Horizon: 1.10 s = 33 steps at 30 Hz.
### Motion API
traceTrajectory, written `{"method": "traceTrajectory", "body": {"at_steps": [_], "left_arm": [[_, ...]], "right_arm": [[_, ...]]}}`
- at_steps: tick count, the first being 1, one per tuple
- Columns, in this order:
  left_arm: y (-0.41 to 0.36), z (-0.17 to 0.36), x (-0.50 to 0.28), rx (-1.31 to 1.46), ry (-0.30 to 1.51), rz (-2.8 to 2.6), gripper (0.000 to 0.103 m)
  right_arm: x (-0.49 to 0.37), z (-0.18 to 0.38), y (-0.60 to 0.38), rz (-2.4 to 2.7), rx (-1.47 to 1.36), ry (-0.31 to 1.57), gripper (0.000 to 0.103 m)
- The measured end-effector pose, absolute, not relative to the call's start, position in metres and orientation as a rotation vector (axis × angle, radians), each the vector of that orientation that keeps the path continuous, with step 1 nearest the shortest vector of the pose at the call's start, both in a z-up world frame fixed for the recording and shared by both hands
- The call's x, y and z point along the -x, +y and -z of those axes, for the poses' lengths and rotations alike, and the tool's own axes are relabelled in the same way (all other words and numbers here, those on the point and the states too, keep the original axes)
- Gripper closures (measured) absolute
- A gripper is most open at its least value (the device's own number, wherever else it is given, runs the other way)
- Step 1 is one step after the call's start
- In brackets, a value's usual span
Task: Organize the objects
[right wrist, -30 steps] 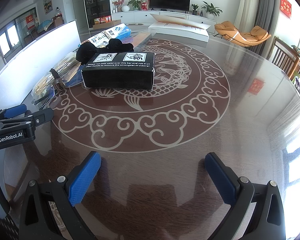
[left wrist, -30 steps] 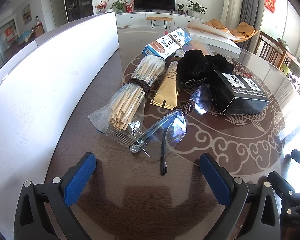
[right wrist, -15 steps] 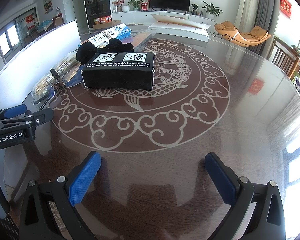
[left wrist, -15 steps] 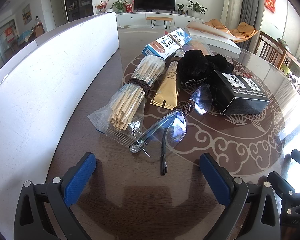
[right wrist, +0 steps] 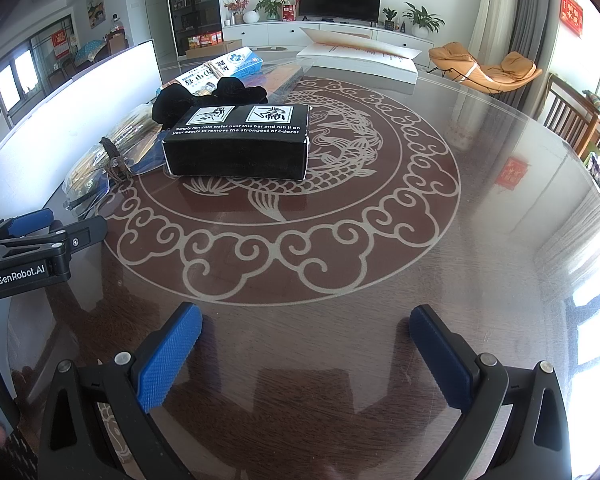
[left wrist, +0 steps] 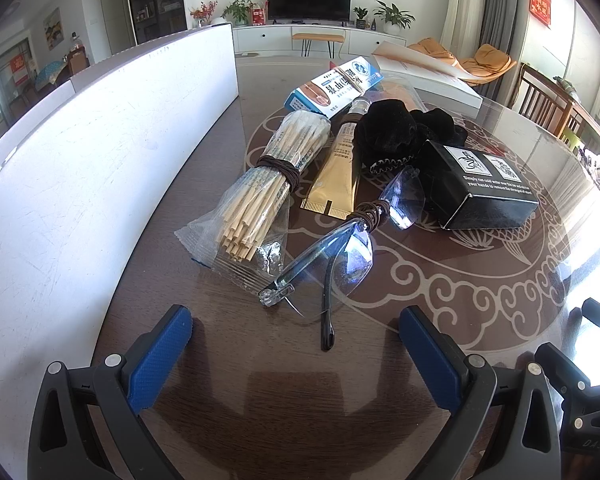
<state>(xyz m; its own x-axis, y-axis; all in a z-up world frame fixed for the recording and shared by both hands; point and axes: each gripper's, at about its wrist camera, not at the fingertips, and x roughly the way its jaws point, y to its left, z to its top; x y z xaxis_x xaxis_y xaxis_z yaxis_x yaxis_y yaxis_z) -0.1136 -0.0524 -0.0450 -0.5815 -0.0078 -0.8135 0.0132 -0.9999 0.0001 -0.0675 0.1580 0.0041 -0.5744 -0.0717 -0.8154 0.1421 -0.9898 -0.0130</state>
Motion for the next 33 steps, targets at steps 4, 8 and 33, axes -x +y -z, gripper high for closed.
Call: {"method": "traceTrajectory", "body": {"at_steps": [4,8,33], "left_arm": [[-0.052,0.045,0.114,-1.432,0.009,2.783,0.0],[-0.052,0.045,0.113,-1.434,0.008,2.782,0.0],[-0.084,0.051,-0.004,-1.199,0.078,2.776,0.0]], "right_arm": [[0.067,-0.004,0.158,2.683,-1.384,0.116,0.0],[0.067,-0.004,0.158,2.682,-1.384,0.115,0.0],[0.189,-0.033,0.081,2.585,-1.325,0.439,0.001]]}}
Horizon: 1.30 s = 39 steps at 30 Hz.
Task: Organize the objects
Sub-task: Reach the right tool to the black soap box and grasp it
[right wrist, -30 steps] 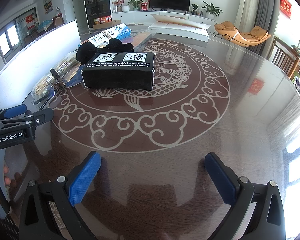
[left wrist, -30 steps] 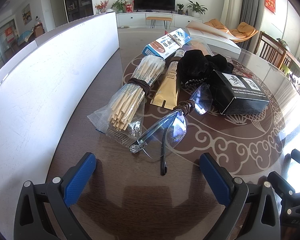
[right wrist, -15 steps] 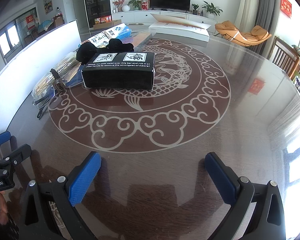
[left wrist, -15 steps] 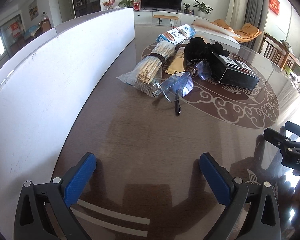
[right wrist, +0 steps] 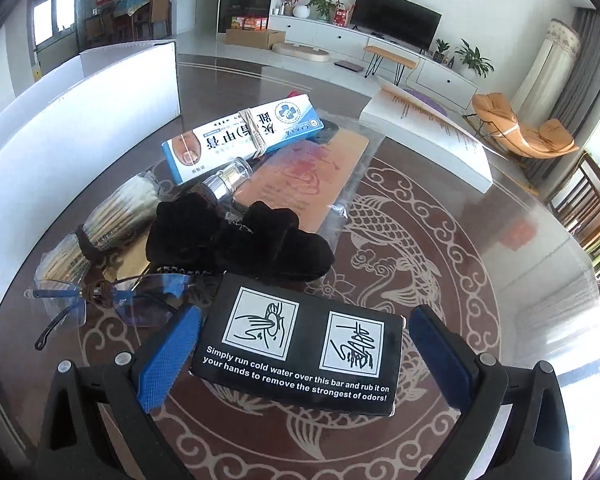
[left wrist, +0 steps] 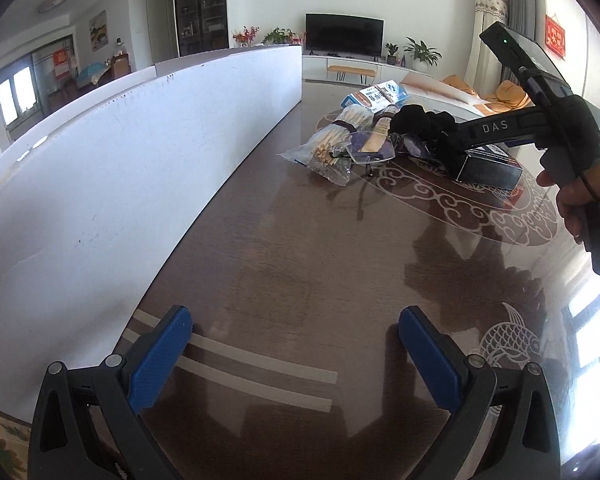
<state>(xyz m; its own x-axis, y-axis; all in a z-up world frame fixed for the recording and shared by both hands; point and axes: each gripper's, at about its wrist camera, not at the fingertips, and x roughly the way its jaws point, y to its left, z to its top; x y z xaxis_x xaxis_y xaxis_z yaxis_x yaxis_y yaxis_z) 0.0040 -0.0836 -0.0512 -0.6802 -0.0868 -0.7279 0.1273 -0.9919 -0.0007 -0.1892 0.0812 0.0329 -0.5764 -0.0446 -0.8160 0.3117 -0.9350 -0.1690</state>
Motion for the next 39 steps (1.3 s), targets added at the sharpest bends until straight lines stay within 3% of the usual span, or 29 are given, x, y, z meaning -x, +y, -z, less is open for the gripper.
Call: {"method": "traceTrajectory", "body": {"at_steps": [7,9,16,18,21,26,27,32,39], "left_arm": [[-0.08,0.051,-0.001,-1.201,0.077,2.791,0.0],[-0.078,0.051,0.0,-1.202,0.066,2.794,0.0],[-0.078,0.053,0.001,-1.184,0.085,2.804,0.0],[-0.078,0.052,0.0,-1.174,0.094,2.808,0.0],[-0.077,0.053,0.0,-1.169,0.09,2.818,0.0],[-0.078,0.053,-0.003,-1.161,0.088,2.829,0.0],[-0.078,0.053,-0.003,-1.161,0.085,2.829,0.0],[-0.077,0.053,-0.002,-1.169,0.067,2.832,0.0],[-0.068,0.028,0.014,-1.181,0.051,2.958,0.0]], "right_arm": [[0.123,-0.023,0.161,2.661,-1.327,0.439,0.001],[0.112,-0.029,0.179,2.684,-1.355,0.362,0.001],[0.142,-0.043,0.231,2.63,-1.626,-0.445,0.0],[0.159,-0.037,0.233,2.618,-1.681,-0.593,0.0],[0.187,-0.03,0.21,2.621,-1.744,-0.53,0.0],[0.193,-0.016,0.156,2.581,-1.722,-0.194,0.001],[0.187,-0.014,0.151,2.595,-1.688,-0.136,0.004],[0.153,-0.016,0.159,2.654,-1.469,0.009,0.039],[0.083,-0.014,0.187,2.637,-1.347,0.171,0.043]]}}
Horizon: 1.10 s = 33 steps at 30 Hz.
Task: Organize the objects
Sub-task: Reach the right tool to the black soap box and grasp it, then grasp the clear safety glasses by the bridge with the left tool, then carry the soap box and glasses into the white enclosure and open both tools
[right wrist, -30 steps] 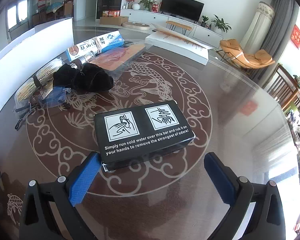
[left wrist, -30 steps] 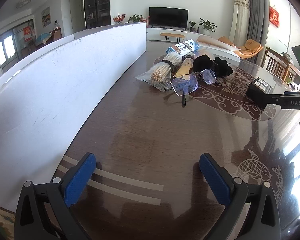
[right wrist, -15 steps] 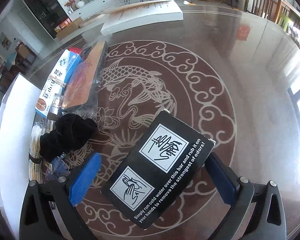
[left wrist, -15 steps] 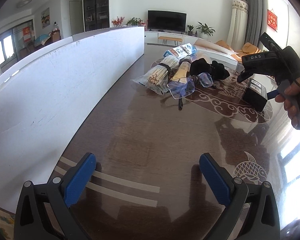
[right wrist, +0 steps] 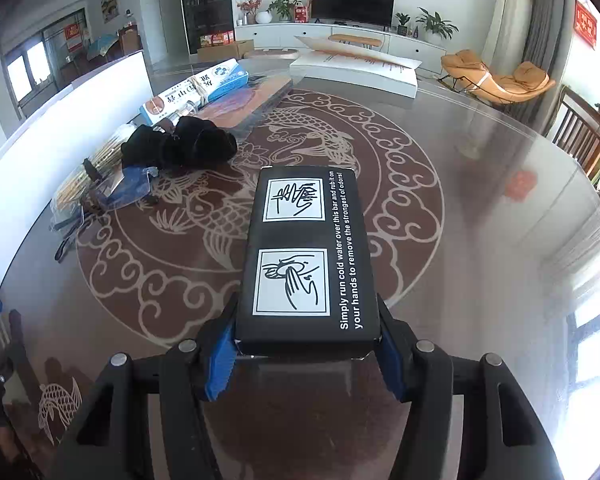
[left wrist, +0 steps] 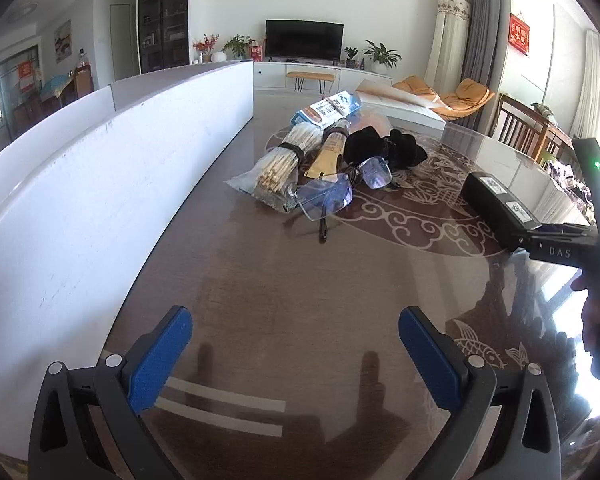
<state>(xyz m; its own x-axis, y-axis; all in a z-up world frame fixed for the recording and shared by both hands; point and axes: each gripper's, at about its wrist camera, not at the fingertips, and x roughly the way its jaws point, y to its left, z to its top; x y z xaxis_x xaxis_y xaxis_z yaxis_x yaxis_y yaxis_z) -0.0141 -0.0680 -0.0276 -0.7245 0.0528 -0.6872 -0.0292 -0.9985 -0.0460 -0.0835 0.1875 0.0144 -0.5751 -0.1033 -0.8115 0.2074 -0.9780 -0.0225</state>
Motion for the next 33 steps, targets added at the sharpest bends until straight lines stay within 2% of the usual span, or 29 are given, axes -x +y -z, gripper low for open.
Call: {"method": "traceTrajectory", "body": {"at_steps": [3,6,8,10,11,12,13,15,17,21,23,25,27,30,31,32,33], "left_arm": [[-0.052,0.005,0.05,1.074,0.091,-2.859,0.0],[-0.034,-0.001,0.098,1.105,0.142,-2.775,0.0],[-0.021,0.006,0.128,1.188,0.181,-2.7,0.007],[-0.012,0.022,0.147,1.301,0.221,-2.629,0.03],[-0.009,0.031,0.151,1.345,0.23,-2.613,0.036],[-0.01,0.037,0.151,1.369,0.214,-2.604,0.047],[-0.016,0.036,0.147,1.341,0.122,-2.612,0.06],[-0.027,0.035,0.133,1.343,-0.015,-2.611,0.074],[-0.034,0.035,0.11,1.337,-0.162,-2.53,0.075],[-0.029,0.036,0.072,1.333,-0.131,-2.502,0.074],[-0.032,0.035,0.071,1.342,-0.157,-2.498,0.064],[-0.031,0.034,0.076,1.361,-0.114,-2.532,0.036],[-0.024,0.035,0.081,1.39,0.011,-2.55,0.035],[-0.008,0.037,0.08,1.371,0.255,-2.552,0.035],[-0.004,0.036,0.078,1.363,0.301,-2.55,0.036],[-0.002,0.035,0.077,1.353,0.312,-2.548,0.039],[-0.001,0.034,0.078,1.351,0.287,-2.525,0.06]], "right_arm": [[0.058,-0.015,0.2,2.639,-1.313,0.164,0.043],[0.046,-0.015,0.209,2.664,-1.288,0.127,0.043],[0.044,-0.015,0.212,2.674,-1.292,0.085,0.043],[0.045,-0.015,0.21,2.68,-1.295,0.089,0.043],[0.045,-0.015,0.209,2.683,-1.299,0.108,0.042],[0.045,-0.015,0.206,2.686,-1.304,0.129,0.042],[0.045,-0.015,0.205,2.689,-1.303,0.138,0.042],[0.045,-0.014,0.206,2.683,-1.302,0.122,0.042],[0.045,-0.013,0.206,2.684,-1.302,0.126,0.042],[0.045,-0.013,0.207,2.685,-1.303,0.132,0.042],[0.046,-0.014,0.207,2.685,-1.303,0.131,0.042],[0.046,-0.014,0.207,2.682,-1.301,0.124,0.042],[0.046,-0.014,0.211,2.669,-1.293,0.085,0.039],[0.049,-0.016,0.212,2.615,-1.329,0.062,0.028],[0.053,-0.018,0.21,2.588,-1.356,0.066,0.028],[0.057,-0.022,0.209,2.567,-1.373,0.069,0.027],[0.064,-0.026,0.207,2.549,-1.392,0.084,0.025]]}}
